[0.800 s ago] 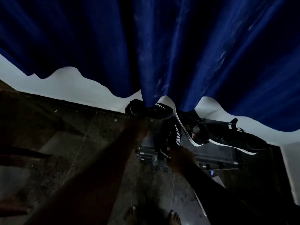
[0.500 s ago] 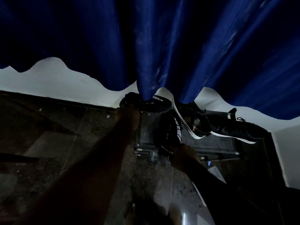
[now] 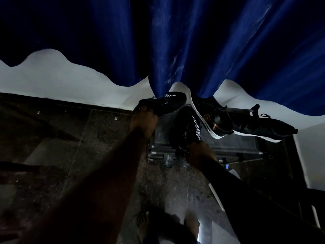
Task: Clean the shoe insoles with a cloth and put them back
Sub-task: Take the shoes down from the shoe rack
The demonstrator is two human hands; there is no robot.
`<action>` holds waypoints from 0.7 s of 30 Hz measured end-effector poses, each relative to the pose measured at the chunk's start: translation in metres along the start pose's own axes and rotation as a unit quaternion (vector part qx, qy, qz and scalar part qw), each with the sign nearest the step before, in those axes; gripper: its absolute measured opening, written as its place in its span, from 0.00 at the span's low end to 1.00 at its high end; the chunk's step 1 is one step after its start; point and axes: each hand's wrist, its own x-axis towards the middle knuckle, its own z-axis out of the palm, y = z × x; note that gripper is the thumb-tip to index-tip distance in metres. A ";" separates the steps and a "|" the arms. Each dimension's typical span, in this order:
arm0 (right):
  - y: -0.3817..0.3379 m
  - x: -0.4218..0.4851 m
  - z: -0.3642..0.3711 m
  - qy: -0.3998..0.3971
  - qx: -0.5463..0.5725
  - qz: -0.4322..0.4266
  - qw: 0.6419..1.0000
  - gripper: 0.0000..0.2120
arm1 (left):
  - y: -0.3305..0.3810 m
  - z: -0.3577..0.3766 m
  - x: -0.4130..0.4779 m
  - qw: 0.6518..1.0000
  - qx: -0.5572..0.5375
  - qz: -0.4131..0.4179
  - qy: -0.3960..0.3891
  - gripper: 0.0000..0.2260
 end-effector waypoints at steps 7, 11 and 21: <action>-0.003 -0.014 -0.002 0.034 0.033 0.008 0.999 0.18 | 0.018 0.006 -0.045 0.999 0.000 0.031 -0.042 0.19; 0.000 -0.030 -0.002 0.059 0.067 0.015 0.996 0.18 | 0.030 0.000 -0.069 0.998 -0.005 0.050 -0.048 0.19; 0.019 -0.093 0.000 0.072 0.047 -0.029 0.996 0.15 | 0.076 -0.016 -0.133 0.993 -0.094 0.050 -0.053 0.20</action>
